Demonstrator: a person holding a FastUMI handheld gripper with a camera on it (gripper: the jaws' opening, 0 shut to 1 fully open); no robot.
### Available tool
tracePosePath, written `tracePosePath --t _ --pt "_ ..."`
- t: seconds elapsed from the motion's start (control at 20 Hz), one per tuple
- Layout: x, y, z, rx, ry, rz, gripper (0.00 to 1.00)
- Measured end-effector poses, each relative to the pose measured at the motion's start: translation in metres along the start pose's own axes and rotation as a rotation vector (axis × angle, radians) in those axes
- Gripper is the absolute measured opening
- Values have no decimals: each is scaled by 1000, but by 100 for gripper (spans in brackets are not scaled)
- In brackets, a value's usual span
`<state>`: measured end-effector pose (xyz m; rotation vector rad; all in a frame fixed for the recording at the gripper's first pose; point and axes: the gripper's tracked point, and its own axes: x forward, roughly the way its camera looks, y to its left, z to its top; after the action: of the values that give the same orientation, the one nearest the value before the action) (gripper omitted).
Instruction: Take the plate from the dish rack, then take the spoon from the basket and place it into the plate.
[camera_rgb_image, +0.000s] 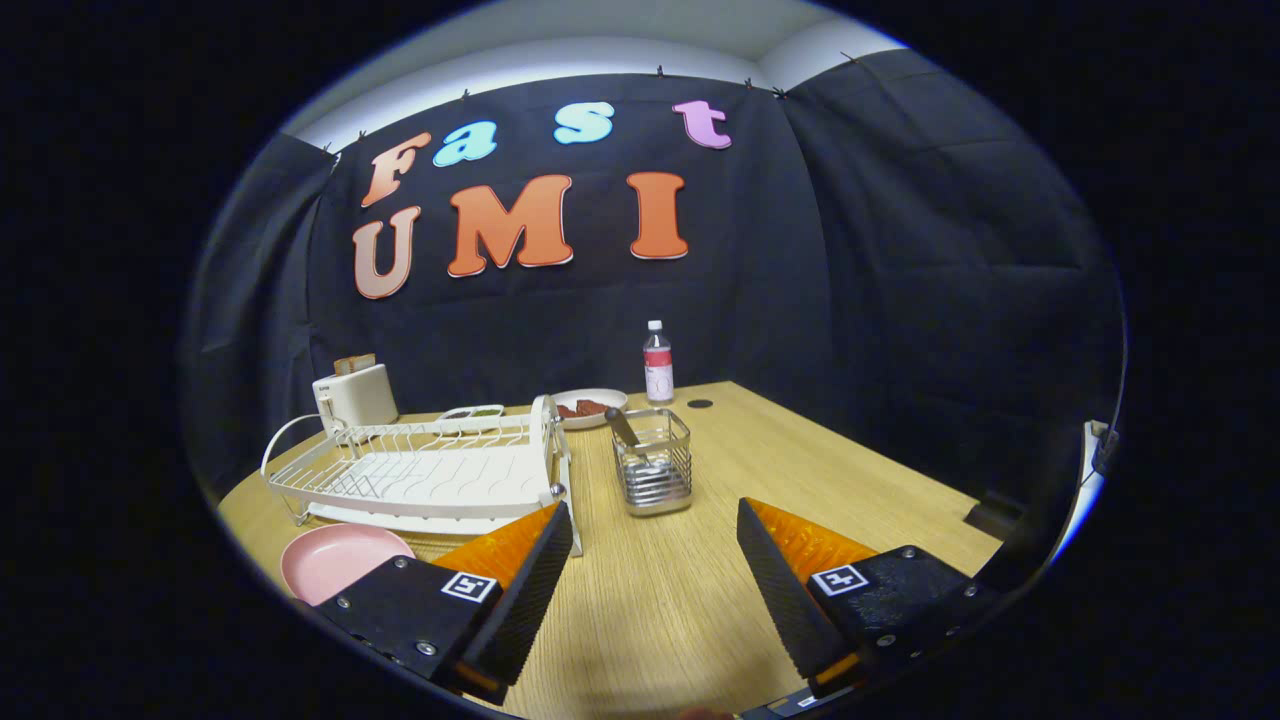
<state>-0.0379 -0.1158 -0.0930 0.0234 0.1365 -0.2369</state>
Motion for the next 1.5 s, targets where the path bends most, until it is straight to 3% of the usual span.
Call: tracePosePath --t 0.35,0.7,0.8,1.1,1.35,1.5 --pt "54 11 21 -16 -85 -5 99" --pt "110 16 17 -46 -107 -88 98" --pt "123 16 15 -47 -103 -96 94" --pt "139 20 -4 -75 -59 -93 64" --pt "146 23 -7 -102 -46 -115 11" --pt "143 25 -1 -54 -53 -99 4"
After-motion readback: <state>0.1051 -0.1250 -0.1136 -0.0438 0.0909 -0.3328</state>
